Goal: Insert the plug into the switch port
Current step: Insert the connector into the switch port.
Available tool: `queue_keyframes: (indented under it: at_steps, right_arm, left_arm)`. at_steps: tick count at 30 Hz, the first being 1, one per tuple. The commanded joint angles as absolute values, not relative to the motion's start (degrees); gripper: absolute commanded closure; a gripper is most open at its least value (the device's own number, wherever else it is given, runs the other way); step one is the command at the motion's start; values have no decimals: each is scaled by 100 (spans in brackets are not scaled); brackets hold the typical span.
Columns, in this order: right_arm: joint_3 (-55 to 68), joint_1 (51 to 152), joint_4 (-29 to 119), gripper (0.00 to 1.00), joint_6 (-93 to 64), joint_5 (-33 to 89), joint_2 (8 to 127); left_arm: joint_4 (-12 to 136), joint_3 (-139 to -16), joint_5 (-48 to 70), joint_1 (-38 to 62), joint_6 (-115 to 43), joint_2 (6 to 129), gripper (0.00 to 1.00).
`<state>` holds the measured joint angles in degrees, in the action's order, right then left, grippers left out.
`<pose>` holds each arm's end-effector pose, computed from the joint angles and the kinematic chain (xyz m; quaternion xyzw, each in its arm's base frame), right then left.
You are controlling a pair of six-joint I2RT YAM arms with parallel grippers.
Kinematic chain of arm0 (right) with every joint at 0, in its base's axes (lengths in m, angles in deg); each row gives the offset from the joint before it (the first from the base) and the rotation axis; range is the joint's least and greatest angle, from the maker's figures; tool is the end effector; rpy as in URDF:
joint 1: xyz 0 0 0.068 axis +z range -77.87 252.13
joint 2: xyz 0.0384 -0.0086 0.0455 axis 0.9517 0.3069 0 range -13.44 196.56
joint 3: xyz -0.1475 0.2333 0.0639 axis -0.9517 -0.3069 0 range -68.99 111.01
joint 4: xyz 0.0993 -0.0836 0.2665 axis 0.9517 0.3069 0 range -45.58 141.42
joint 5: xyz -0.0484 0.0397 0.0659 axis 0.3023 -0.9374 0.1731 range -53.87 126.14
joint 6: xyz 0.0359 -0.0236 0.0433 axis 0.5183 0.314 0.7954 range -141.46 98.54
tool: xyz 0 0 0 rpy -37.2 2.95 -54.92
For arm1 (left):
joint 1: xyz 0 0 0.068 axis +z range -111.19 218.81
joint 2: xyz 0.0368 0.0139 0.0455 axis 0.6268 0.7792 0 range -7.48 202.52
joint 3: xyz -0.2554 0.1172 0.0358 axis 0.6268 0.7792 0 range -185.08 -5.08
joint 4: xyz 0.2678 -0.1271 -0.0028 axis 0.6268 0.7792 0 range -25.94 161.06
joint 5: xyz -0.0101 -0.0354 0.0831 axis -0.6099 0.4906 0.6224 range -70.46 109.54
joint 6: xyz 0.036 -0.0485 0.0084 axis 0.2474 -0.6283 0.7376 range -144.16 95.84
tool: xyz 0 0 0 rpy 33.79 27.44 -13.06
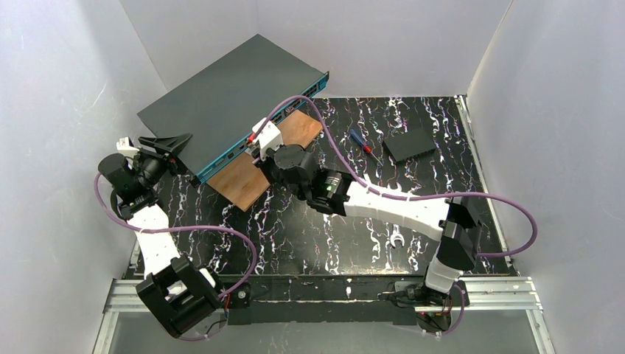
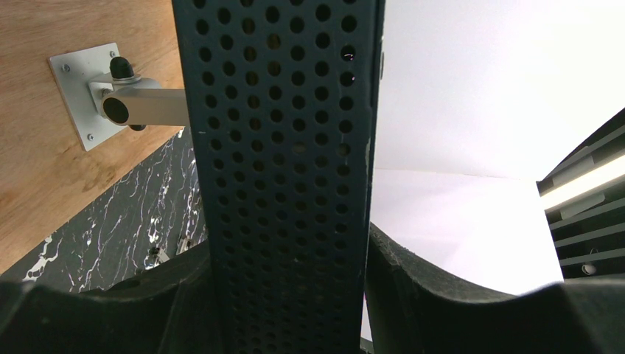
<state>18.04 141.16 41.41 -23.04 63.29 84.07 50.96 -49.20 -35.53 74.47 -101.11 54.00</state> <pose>0.1832 0.4201 0.3788 -0.2959 0.6858 0.2092 0.6311 0.2457 0.1304 0.3206 -0.3662 0.6222 -0.5298 0.4451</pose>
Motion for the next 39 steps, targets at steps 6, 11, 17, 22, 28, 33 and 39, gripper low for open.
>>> queue_keyframes:
  at_steps: [6, 11, 17, 22, 28, 33, 39]
  right_arm:
    - [1763, 14112, 3747, 99, -2243, 6513, 7993]
    - [1710, 14112, 3761, 99, -2243, 6541, 7949]
    - [1752, 14112, 3777, 99, -2235, 6421, 7980]
    - [1871, 14122, 3928, 99, -2201, 6269, 8074]
    - [1955, 14121, 3958, 99, -2181, 6241, 8171]
    - [1982, 14121, 3890, 99, -2181, 6250, 8203]
    - [2040, 14121, 3906, 99, -2181, 6197, 8289]
  left_arm:
    - [5238, -4955, -3838, 7406, -9792, 5376, 100]
    - [5238, -4934, -3820, 7412, -9777, 5364, 100]
    - [5238, -4929, -3811, 7404, -9764, 5356, 100]
    - [5238, -4929, -3803, 7406, -9755, 5352, 100]
    - [5238, -4920, -3803, 7400, -9755, 5354, 100]
    - [5238, -4914, -3803, 7405, -9755, 5357, 100]
    - [5238, -4907, -3798, 7405, -9762, 5346, 100]
